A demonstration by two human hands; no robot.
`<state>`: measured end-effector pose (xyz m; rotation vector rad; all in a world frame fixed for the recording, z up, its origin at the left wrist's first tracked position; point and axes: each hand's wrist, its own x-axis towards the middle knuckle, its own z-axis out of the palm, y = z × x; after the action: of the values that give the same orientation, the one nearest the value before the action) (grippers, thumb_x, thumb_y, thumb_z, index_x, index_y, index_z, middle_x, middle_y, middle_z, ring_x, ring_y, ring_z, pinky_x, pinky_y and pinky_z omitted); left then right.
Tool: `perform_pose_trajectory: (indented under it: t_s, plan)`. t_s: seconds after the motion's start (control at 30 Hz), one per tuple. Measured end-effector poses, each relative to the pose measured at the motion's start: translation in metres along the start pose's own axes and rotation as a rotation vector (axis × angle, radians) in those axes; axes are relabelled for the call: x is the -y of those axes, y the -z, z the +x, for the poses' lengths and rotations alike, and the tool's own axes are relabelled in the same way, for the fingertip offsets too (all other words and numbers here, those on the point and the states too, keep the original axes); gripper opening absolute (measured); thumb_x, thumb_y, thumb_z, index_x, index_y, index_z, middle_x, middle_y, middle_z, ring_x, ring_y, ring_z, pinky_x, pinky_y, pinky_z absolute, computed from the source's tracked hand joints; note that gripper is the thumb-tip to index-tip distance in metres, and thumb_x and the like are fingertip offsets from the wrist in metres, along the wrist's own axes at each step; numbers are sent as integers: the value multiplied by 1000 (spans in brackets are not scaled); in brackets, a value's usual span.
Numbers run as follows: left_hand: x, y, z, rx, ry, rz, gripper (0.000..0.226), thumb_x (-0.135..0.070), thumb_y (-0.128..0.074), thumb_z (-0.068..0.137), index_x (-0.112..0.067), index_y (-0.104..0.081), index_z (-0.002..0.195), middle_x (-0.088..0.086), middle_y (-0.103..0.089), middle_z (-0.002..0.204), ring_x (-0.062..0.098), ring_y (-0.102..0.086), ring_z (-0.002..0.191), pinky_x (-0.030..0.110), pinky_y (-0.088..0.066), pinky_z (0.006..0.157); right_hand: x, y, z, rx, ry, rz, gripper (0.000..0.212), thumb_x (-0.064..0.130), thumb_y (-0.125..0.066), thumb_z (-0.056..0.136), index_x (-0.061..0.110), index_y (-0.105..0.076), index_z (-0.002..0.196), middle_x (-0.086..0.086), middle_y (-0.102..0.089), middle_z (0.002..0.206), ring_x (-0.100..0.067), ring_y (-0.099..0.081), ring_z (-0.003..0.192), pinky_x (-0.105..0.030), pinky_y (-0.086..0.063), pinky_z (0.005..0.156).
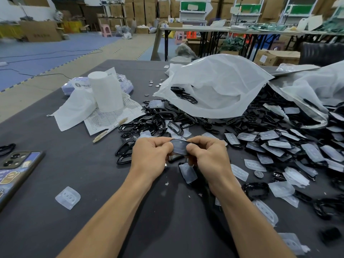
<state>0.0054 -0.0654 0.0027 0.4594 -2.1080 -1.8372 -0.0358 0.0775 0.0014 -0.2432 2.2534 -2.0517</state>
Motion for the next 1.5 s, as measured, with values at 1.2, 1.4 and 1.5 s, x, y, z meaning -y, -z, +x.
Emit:
perform_pose_trajectory:
  t_s: [1.2,1.4,1.5]
  plan:
    - [16,4,7,-223,-184,542,57,-15,-60,90,-27,-57,146,-12,-71,123,16,-60,123,32,-40,113,40,147,71,-372,-115,-1166,55,21,-76,80,28,-68,134,-11,-72,124,-36,-59,125,-42,-44,105]
    - [26,4,16,-215,-230,697,79,-10,-57,92,-26,-23,162,-1,-56,146,15,-31,143,31,-29,117,27,78,92,-108,57,-1171,23,9,-65,84,18,-81,99,-7,-77,106,-33,-68,106,-41,-54,99]
    - [27,10,17,-246,-214,766,79,-13,-58,91,-23,-24,161,-3,-62,131,18,-43,129,30,-32,110,12,59,108,-22,-5,-1196,22,11,-66,89,9,-74,109,-15,-73,110,-35,-66,106,-41,-55,95]
